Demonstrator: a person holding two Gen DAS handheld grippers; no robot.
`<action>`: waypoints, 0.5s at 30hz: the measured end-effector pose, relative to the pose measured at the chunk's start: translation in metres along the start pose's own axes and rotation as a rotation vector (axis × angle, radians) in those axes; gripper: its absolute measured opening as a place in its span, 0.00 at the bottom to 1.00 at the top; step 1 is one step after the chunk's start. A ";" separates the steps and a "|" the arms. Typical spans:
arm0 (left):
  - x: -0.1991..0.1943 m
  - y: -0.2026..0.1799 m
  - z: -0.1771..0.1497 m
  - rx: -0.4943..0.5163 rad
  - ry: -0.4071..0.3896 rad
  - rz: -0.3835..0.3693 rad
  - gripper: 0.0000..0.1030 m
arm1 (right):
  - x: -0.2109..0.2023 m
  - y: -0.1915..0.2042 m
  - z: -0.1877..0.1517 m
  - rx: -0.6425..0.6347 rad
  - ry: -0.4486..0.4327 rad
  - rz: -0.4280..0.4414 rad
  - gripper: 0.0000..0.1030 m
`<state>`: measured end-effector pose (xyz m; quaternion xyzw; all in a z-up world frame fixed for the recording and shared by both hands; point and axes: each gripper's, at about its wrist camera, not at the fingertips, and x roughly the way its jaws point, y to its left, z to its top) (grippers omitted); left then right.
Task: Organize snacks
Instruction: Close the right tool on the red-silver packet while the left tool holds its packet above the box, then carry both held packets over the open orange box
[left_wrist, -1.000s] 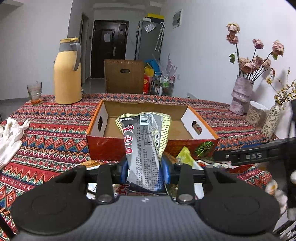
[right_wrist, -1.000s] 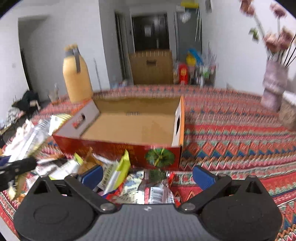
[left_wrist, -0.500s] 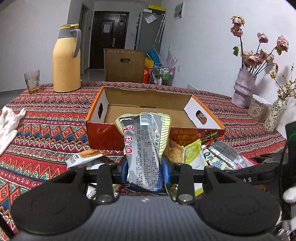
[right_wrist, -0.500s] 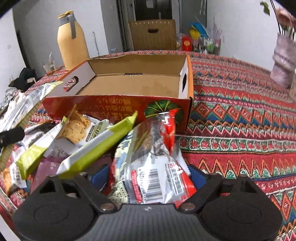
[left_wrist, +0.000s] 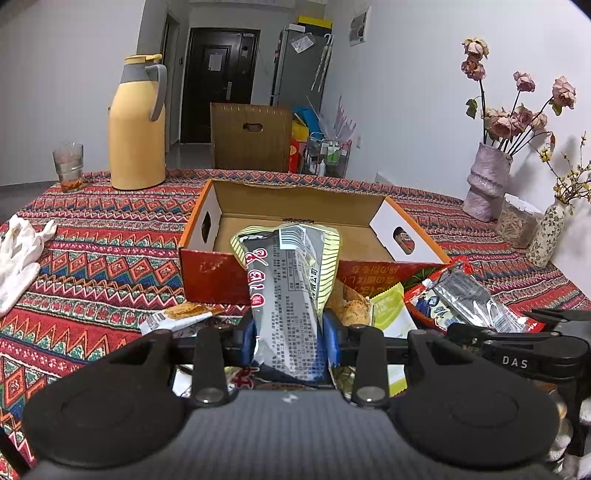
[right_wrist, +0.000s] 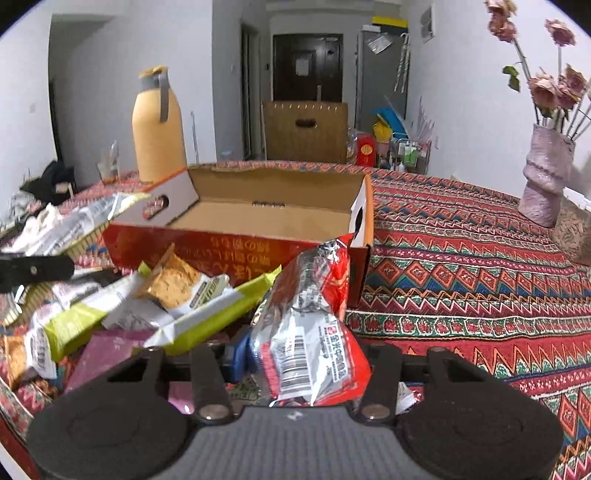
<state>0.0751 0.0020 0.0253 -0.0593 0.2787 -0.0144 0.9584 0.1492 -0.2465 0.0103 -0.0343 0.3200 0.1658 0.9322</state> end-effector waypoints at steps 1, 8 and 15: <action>-0.001 0.000 0.001 0.002 -0.004 0.002 0.36 | -0.002 -0.001 0.000 0.010 -0.008 0.003 0.44; -0.007 0.000 0.014 0.014 -0.044 0.018 0.36 | -0.009 -0.007 0.007 0.070 -0.057 0.032 0.30; -0.006 0.000 0.028 0.020 -0.069 0.033 0.36 | -0.018 -0.014 0.015 0.122 -0.113 0.061 0.28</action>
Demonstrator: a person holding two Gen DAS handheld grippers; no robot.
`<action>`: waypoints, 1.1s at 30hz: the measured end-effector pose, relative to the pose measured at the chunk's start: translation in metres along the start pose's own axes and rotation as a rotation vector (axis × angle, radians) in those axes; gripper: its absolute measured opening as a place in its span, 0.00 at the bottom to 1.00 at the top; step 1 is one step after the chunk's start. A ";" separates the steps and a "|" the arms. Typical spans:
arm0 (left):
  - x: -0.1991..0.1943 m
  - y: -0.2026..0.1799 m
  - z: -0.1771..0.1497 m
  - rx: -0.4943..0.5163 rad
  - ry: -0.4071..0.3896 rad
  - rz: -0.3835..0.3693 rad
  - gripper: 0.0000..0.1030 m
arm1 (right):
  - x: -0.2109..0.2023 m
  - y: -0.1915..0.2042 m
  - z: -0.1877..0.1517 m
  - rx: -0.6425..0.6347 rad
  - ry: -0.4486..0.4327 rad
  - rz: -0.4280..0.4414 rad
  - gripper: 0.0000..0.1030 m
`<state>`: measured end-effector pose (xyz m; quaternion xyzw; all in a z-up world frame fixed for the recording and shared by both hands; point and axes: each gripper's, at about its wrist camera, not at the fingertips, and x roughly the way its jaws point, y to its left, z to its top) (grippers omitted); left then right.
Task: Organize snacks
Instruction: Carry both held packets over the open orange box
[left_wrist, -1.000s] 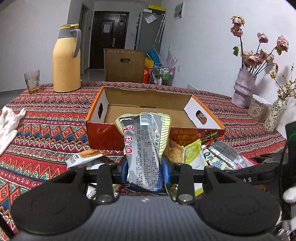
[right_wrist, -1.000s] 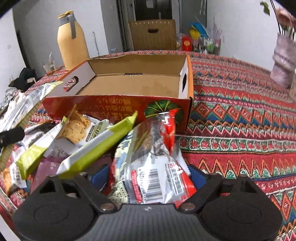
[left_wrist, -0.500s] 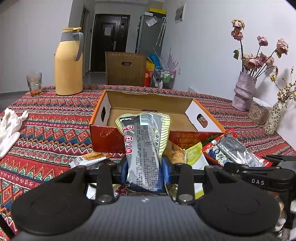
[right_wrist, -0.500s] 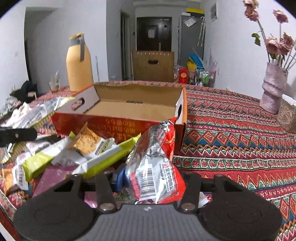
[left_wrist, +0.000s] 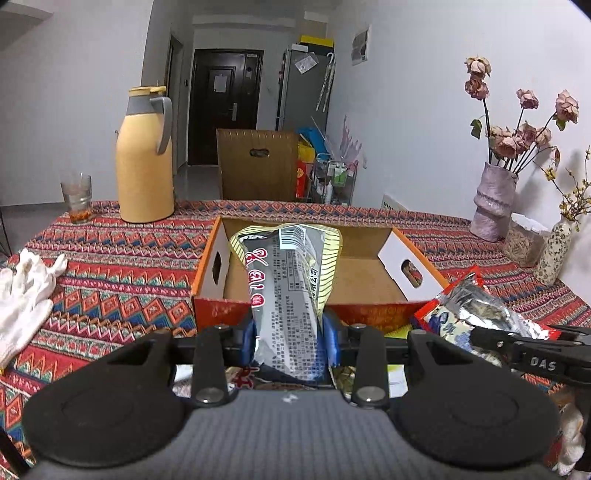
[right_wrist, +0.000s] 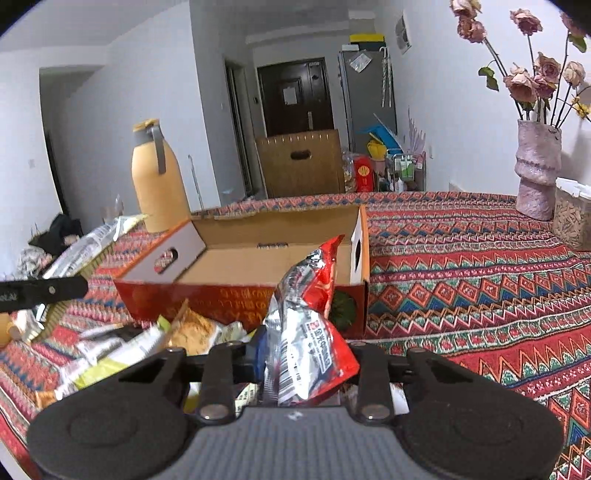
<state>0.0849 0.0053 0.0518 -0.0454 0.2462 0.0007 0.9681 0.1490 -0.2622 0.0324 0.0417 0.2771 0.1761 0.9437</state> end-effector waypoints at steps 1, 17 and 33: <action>0.001 0.000 0.002 0.000 -0.003 0.001 0.36 | -0.002 -0.001 0.002 0.008 -0.012 0.005 0.28; 0.014 -0.002 0.010 -0.001 0.013 -0.007 0.36 | 0.002 -0.015 0.014 0.128 -0.003 0.094 0.28; 0.012 -0.003 0.002 -0.005 0.026 -0.020 0.36 | 0.026 -0.019 -0.029 0.059 0.075 -0.041 0.51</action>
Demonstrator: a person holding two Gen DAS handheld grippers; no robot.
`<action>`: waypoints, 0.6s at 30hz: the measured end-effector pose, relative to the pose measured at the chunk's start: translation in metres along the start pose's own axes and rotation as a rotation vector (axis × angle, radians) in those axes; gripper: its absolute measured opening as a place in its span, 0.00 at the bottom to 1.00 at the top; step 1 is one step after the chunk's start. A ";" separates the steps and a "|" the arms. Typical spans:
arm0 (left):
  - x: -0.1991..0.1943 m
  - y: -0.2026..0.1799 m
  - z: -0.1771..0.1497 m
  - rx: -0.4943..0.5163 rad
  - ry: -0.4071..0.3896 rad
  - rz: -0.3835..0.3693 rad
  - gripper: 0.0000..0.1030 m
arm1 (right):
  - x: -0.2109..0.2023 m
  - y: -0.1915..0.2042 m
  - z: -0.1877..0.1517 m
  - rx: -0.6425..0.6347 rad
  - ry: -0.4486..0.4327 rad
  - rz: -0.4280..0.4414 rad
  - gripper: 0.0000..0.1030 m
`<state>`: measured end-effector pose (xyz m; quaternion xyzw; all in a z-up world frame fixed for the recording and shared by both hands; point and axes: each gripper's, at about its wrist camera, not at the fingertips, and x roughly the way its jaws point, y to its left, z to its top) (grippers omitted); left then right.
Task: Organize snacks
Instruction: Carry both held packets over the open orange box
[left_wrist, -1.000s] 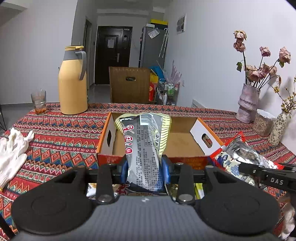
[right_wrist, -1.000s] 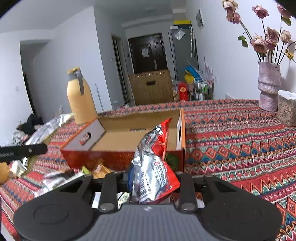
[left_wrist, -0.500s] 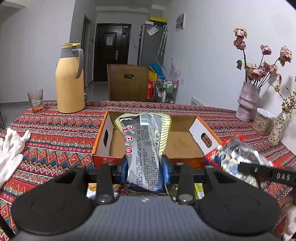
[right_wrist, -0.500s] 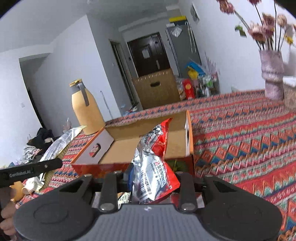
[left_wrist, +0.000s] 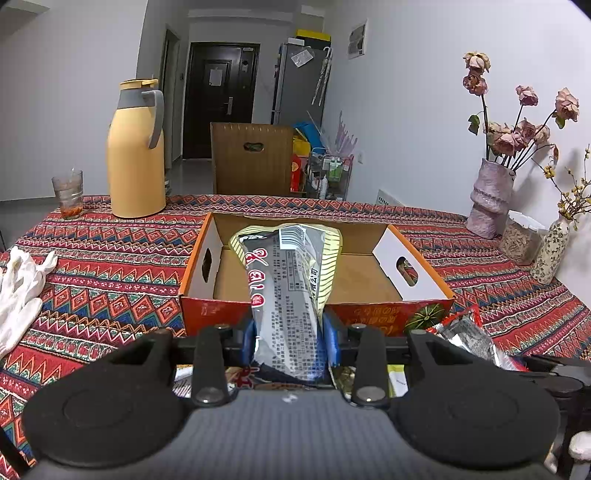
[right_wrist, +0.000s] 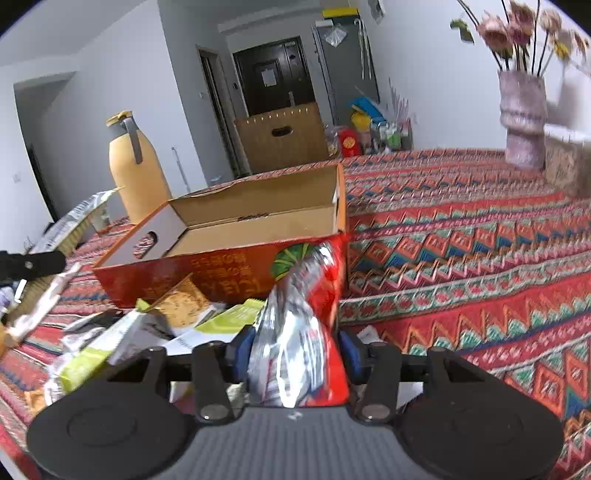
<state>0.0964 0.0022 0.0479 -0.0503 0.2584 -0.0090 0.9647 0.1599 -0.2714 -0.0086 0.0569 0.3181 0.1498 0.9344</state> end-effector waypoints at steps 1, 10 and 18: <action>0.000 0.000 0.000 0.000 0.000 0.000 0.36 | 0.001 0.002 0.000 -0.017 -0.005 -0.013 0.53; -0.003 -0.001 0.000 0.001 -0.005 -0.001 0.36 | -0.011 0.006 0.005 -0.048 -0.053 0.012 0.20; -0.006 -0.001 0.008 0.009 -0.027 0.005 0.36 | -0.032 0.005 0.023 -0.012 -0.126 0.051 0.20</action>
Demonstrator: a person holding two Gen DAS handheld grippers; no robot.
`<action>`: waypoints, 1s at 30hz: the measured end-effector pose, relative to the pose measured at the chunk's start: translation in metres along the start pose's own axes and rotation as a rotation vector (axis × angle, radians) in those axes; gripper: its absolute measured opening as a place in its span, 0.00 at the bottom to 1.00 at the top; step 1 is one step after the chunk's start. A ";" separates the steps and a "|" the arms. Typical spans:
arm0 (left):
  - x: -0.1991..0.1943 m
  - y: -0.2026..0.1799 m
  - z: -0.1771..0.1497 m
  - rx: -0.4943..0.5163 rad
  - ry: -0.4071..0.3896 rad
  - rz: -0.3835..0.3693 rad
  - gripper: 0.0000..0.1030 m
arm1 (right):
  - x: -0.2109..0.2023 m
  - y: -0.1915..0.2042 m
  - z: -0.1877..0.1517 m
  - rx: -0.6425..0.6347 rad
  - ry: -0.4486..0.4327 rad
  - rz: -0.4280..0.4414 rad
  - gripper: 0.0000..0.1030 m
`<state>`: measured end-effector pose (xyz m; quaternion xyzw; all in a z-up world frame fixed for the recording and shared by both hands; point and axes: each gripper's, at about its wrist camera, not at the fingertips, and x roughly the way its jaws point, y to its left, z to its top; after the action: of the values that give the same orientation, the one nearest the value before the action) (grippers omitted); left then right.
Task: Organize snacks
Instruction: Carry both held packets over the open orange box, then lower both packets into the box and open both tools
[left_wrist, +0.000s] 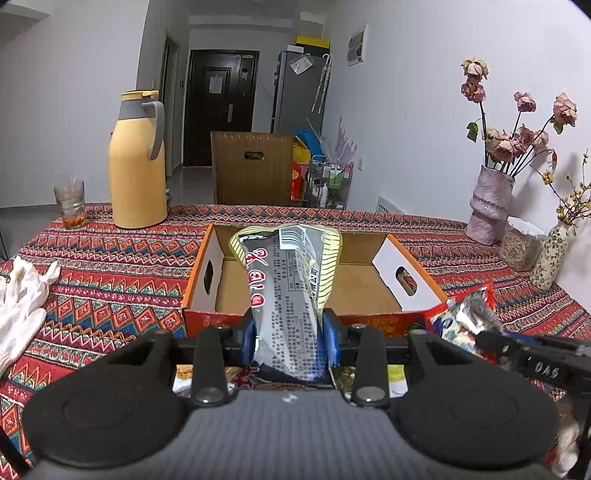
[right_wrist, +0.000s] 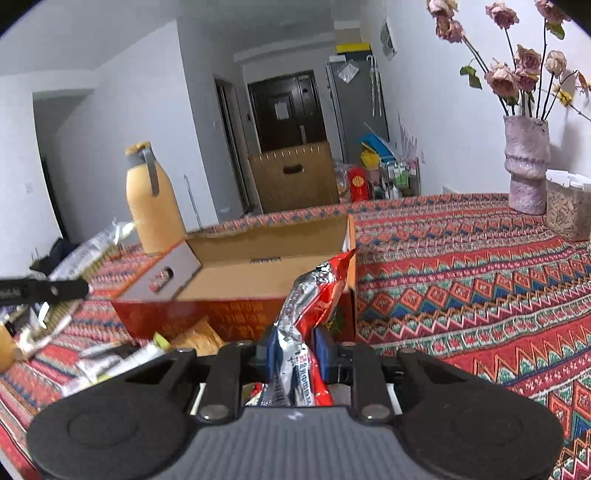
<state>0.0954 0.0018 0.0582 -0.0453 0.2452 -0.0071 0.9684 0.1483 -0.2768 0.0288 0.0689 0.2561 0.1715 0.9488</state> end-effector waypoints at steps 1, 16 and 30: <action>0.000 0.000 0.002 0.002 -0.002 0.002 0.36 | -0.001 0.000 0.003 0.002 -0.010 0.003 0.20; 0.051 0.002 0.047 -0.019 0.000 0.050 0.36 | 0.054 0.018 0.064 0.042 -0.086 0.047 0.20; 0.138 0.020 0.048 -0.084 0.076 0.123 0.36 | 0.159 0.023 0.066 0.100 -0.013 -0.001 0.20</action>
<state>0.2396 0.0210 0.0325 -0.0704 0.2844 0.0612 0.9542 0.3044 -0.2011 0.0171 0.1174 0.2581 0.1574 0.9460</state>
